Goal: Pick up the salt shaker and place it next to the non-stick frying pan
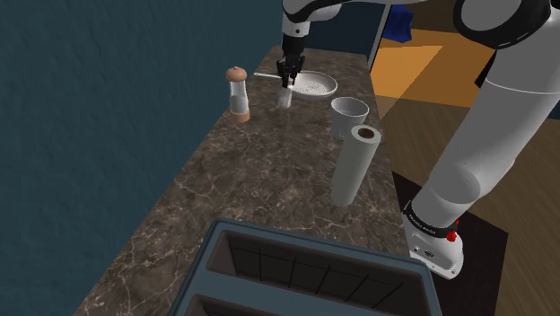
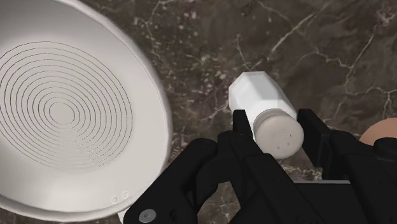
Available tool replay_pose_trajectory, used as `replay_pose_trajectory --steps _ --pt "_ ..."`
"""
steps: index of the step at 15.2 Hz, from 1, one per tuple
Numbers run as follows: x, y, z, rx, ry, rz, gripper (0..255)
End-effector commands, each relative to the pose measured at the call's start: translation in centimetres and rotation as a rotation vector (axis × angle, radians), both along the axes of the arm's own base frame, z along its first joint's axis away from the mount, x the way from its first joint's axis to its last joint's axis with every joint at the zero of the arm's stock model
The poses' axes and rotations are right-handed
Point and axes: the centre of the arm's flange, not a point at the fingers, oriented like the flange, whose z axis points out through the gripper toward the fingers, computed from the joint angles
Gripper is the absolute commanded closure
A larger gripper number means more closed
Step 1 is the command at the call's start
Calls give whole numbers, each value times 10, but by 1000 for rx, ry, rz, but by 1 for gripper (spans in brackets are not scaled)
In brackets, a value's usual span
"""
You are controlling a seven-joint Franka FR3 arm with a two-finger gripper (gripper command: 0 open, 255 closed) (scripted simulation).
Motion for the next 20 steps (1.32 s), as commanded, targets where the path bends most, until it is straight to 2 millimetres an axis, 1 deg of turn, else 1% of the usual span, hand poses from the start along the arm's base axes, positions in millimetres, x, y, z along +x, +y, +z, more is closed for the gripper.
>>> replay_pose_trajectory --steps 1,8,9,14,17,18,20 --pt "0 0 -6 0 -1 0 255" --pt "0 0 -6 0 -1 0 255" --pt "0 0 -6 0 -1 0 0" --pt "0 0 -6 0 -1 0 0" --pt "0 -3 34 0 -1 0 0" --pt "0 -4 44 0 -1 0 0" --pt "0 -4 44 0 -1 0 0"
